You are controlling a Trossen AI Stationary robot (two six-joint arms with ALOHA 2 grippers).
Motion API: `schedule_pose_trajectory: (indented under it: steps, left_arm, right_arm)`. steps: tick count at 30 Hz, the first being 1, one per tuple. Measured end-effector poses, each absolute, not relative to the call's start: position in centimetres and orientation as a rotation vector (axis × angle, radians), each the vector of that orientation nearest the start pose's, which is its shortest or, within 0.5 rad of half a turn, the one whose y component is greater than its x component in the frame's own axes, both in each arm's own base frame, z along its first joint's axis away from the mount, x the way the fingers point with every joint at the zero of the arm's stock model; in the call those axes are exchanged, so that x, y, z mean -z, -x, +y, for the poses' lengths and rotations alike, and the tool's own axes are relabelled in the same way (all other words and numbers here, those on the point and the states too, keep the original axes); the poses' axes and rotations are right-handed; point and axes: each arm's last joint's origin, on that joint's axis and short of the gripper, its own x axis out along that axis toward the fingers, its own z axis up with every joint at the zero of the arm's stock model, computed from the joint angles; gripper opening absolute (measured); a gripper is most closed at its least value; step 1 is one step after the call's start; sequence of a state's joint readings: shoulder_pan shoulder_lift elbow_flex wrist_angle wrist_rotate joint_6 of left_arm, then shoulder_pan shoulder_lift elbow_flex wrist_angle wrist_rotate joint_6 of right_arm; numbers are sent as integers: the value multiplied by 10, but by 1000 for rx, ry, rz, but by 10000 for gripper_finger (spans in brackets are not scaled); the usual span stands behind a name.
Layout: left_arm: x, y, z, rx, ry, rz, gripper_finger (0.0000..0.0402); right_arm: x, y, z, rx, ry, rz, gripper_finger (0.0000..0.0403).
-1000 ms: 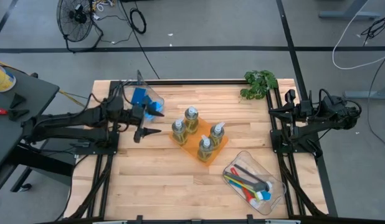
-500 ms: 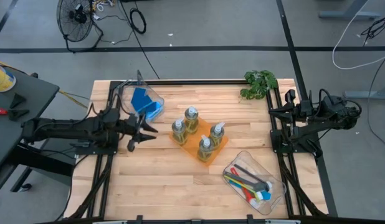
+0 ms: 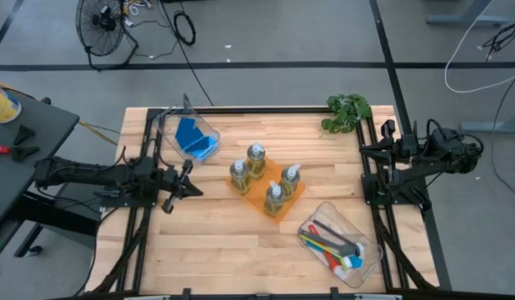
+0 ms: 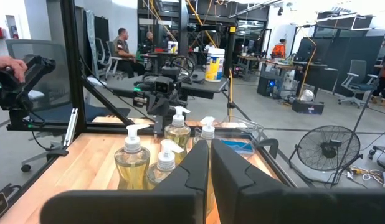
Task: Pick & Place Kitchen Sink Supplies
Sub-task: Return to Home Position
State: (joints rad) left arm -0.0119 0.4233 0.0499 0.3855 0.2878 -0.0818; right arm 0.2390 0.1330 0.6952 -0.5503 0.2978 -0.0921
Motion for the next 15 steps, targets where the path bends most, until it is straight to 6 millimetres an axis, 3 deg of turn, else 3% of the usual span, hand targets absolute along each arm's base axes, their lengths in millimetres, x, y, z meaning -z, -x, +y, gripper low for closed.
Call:
schedule_pose_trajectory:
  steps: [7, 15]
  left_arm:
    - [-170, -120, -9, 240, -16, -13, 4]
    - [-177, -114, -7, 176, -103, -96, 4]
  right_arm:
    - [-321, -30, -1, 59, 89, -9, 21]
    - [-321, -30, -1, 60, 89, -9, 21]
